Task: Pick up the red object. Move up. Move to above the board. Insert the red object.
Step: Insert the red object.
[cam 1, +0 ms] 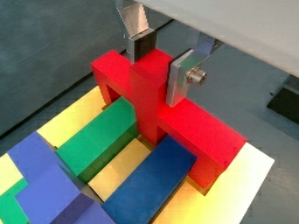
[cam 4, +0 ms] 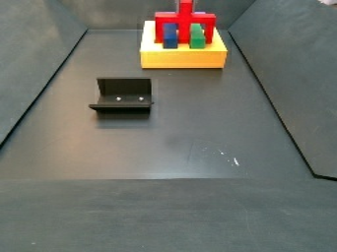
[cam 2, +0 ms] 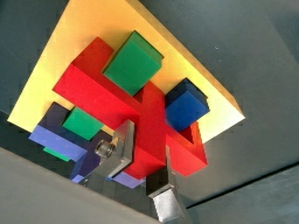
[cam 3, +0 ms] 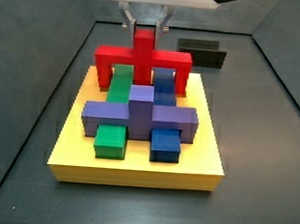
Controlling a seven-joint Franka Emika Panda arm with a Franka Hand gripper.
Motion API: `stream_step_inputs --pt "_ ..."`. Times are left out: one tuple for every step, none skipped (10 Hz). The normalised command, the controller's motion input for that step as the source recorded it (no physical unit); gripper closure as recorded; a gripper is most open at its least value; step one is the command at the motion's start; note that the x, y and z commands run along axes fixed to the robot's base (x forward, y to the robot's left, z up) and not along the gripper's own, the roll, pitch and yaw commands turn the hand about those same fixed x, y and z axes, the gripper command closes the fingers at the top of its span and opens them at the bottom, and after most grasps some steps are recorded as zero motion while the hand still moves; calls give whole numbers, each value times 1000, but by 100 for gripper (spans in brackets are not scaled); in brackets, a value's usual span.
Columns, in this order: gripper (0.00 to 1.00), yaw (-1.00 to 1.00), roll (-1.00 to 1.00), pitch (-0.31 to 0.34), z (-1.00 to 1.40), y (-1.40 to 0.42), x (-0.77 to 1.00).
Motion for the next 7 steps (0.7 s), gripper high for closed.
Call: stream_step_inputs --pt "100 0 261 54 -69 -74 49" --pt "100 0 266 44 -37 -106 34" --pt "100 0 260 37 -66 -117 46" --pt "100 0 260 26 -89 -157 17" --pt "100 0 279 26 -97 -157 31" --pt "100 0 286 19 -134 -106 17" --pt "100 0 243 10 -151 -34 0"
